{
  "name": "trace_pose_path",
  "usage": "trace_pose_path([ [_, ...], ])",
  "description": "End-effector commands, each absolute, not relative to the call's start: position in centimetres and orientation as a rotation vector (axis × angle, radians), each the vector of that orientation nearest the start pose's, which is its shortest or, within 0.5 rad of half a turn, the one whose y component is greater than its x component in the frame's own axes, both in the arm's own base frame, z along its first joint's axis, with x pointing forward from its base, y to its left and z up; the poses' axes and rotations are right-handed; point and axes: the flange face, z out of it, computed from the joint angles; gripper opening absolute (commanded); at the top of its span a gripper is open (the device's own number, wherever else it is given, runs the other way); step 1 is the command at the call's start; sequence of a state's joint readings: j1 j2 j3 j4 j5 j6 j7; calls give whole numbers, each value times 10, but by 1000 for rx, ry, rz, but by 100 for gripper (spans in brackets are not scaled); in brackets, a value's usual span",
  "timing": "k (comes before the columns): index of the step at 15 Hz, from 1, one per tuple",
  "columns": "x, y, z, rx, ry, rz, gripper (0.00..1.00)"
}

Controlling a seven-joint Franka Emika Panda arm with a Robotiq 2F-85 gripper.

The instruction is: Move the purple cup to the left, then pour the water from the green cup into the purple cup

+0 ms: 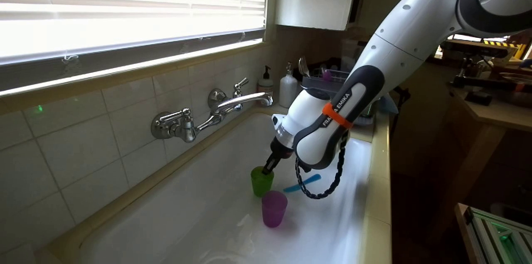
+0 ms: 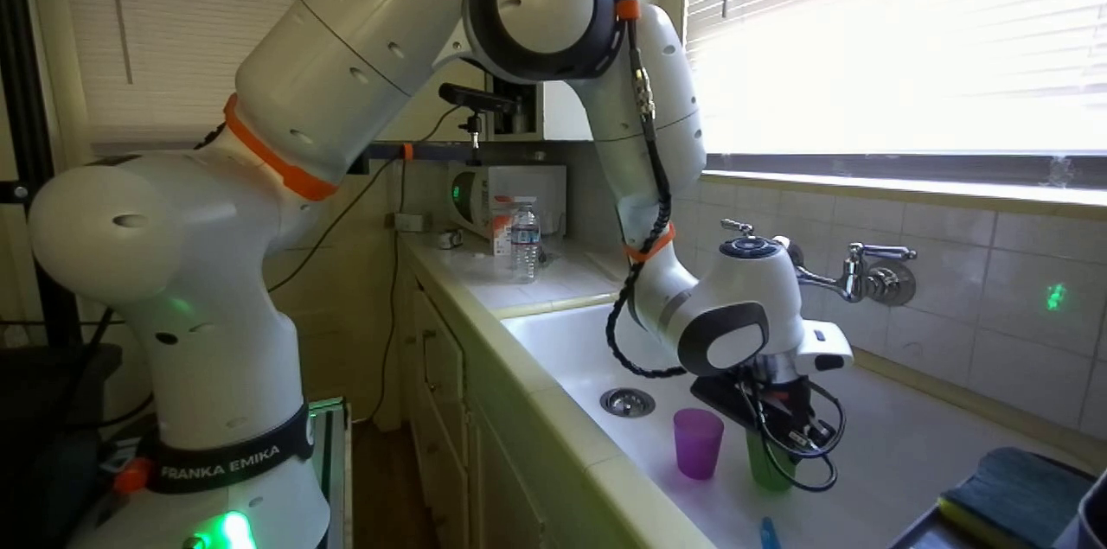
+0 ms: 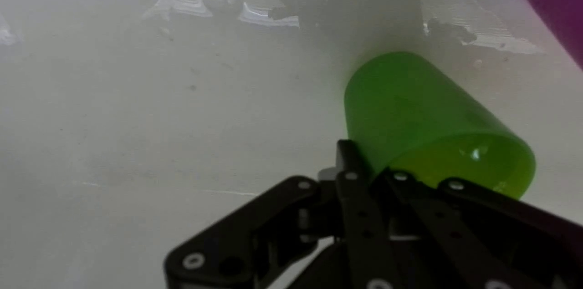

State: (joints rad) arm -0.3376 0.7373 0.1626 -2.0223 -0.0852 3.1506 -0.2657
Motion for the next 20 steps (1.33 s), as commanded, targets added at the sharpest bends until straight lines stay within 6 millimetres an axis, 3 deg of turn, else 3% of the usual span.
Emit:
trace_pose_path([
  [1, 602, -103, 125, -3092, -195, -607, 32],
  [8, 602, -102, 142, -3092, -195, -655, 84],
  [10, 602, -102, 145, -3094, -197, -654, 93],
  [12, 603, -102, 144, -3101, -196, -643, 69],
  [14, 601, -102, 142, -3106, -198, -628, 72],
  [16, 599, -104, 142, -3111, -194, -622, 84],
  [17, 598, -104, 142, -3113, -193, -622, 78],
  [18, 598, -105, 141, -3115, -192, -620, 61],
  [19, 598, -106, 141, -3116, -191, -619, 53],
  [20, 598, -107, 141, -3118, -190, -619, 52],
])
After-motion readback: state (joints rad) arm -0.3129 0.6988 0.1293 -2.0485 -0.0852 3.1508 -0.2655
